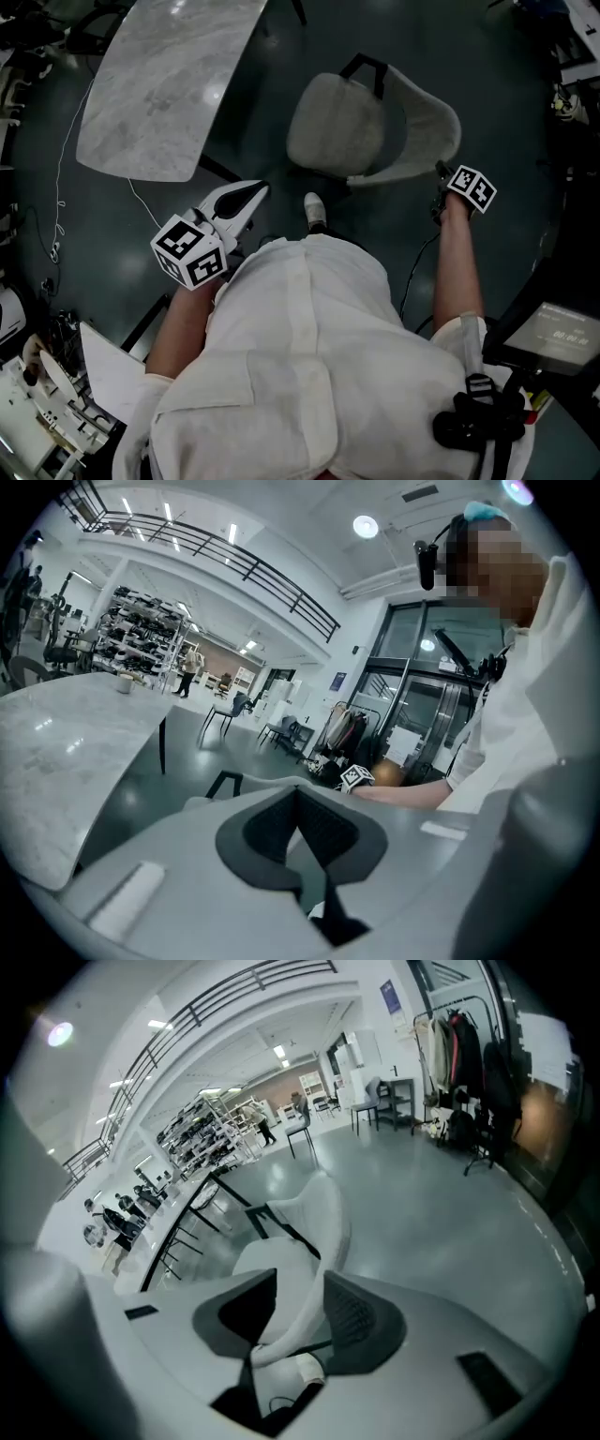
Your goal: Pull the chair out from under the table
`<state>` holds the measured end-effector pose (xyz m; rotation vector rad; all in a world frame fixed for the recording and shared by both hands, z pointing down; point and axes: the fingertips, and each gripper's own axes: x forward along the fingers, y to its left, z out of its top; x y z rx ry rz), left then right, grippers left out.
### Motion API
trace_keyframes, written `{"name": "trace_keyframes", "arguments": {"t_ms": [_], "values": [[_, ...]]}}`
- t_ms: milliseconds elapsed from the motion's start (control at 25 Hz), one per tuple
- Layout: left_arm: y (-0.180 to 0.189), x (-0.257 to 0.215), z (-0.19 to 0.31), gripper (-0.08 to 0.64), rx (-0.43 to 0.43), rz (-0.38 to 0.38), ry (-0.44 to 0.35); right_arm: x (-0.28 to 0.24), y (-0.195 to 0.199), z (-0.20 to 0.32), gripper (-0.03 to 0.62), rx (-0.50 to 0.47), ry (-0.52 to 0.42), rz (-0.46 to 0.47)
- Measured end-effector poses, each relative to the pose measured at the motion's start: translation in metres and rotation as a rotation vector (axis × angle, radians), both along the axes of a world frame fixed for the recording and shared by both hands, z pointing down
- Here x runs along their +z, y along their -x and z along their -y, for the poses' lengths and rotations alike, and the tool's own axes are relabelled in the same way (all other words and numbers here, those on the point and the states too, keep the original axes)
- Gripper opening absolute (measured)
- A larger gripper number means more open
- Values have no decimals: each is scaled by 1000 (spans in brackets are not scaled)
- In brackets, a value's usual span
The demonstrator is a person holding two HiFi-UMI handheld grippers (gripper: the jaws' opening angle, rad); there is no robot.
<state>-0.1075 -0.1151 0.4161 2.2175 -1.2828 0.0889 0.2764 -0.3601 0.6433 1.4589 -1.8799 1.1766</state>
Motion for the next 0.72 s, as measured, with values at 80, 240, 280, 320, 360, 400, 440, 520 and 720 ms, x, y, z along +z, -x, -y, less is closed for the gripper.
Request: {"name": "trace_keyframes", "arguments": {"t_ms": [80, 240, 280, 320, 360, 400, 440, 520, 720], "values": [[12, -12, -46, 7, -3, -7, -14, -21, 23, -53, 146, -40, -23, 2], [25, -20, -108, 7, -4, -16, -41, -48, 79, -134, 70, -174, -69, 11], [27, -20, -120, 8, -4, -20, -43, -52, 93, -153, 53, -209, -76, 17], [28, -20, -132, 8, -1, -24, -45, -55, 107, -174, 39, -243, -81, 24], [30, -19, -144, 7, 3, -30, -46, -58, 120, -195, 30, -274, -83, 33], [31, -19, -155, 8, 9, -36, -48, -61, 133, -215, 26, -303, -84, 44], [33, -18, -166, 8, 15, -42, -49, -63, 145, -235, 24, -332, -85, 56], [36, -15, -187, 7, 26, -49, -50, -68, 170, -271, 17, -390, -92, 83], [25, -3, -232, 6, 73, -62, -20, -95, 207, -357, 17, -521, -127, 110]]}}
